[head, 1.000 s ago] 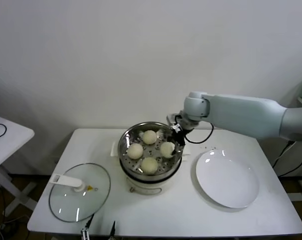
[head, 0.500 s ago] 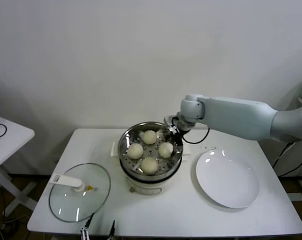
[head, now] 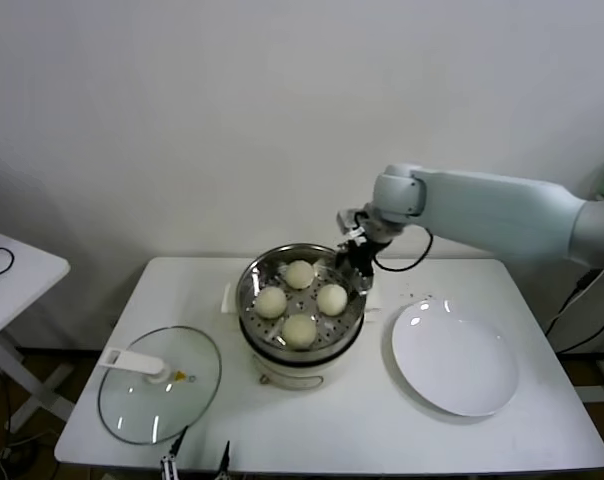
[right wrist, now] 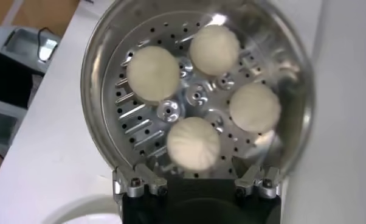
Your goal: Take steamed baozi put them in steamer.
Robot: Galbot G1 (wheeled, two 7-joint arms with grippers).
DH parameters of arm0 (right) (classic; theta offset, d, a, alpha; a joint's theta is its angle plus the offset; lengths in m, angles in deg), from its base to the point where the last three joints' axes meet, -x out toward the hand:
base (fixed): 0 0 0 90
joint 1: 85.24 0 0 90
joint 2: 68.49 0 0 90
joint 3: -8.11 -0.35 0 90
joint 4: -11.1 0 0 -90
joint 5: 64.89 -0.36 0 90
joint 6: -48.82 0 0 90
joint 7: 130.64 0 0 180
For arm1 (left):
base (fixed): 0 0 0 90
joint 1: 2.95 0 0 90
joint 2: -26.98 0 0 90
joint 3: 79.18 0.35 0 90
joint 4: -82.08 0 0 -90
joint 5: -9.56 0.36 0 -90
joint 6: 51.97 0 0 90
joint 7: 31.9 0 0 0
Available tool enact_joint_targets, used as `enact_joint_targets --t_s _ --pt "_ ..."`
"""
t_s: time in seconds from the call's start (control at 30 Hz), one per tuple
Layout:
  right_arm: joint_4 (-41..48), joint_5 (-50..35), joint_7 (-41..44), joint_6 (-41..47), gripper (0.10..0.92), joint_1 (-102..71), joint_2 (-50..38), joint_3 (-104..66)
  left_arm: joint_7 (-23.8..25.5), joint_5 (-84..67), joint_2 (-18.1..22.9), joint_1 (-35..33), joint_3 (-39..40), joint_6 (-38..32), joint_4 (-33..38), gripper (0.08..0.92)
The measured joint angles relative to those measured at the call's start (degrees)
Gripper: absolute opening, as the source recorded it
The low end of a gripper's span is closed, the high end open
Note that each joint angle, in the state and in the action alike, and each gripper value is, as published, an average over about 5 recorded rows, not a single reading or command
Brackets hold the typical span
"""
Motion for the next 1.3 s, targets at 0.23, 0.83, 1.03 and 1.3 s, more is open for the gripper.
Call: enact_joint_targets --t_s 0.23,0.83,1.03,1.3 --pt "-4.79 -1.50 -7.80 2.46 0.823 -0.42 -6.17 -6.13 -0.07 -0.85 0.00 0.10 0.16 0.22 0.29 0.823" --pt "-24.94 -2.52 -36.11 -0.61 0.823 -40.36 -26.41 -49.38 -0.15 -2.25 0.00 1.15 0.07 0.41 -1.16 0.823" --pt "-30.55 -1.82 -41.04 -6.63 0.823 -62.43 -28.84 -68.58 -0.17 -2.27 0.00 1.57 0.23 0.44 -1.73 0.823" --pt "-36.35 0.35 -43.22 -16.14 0.823 -92.82 -24.36 -94.13 -0.32 -2.76 0.00 1.69 0.16 0.34 -2.24 0.823"
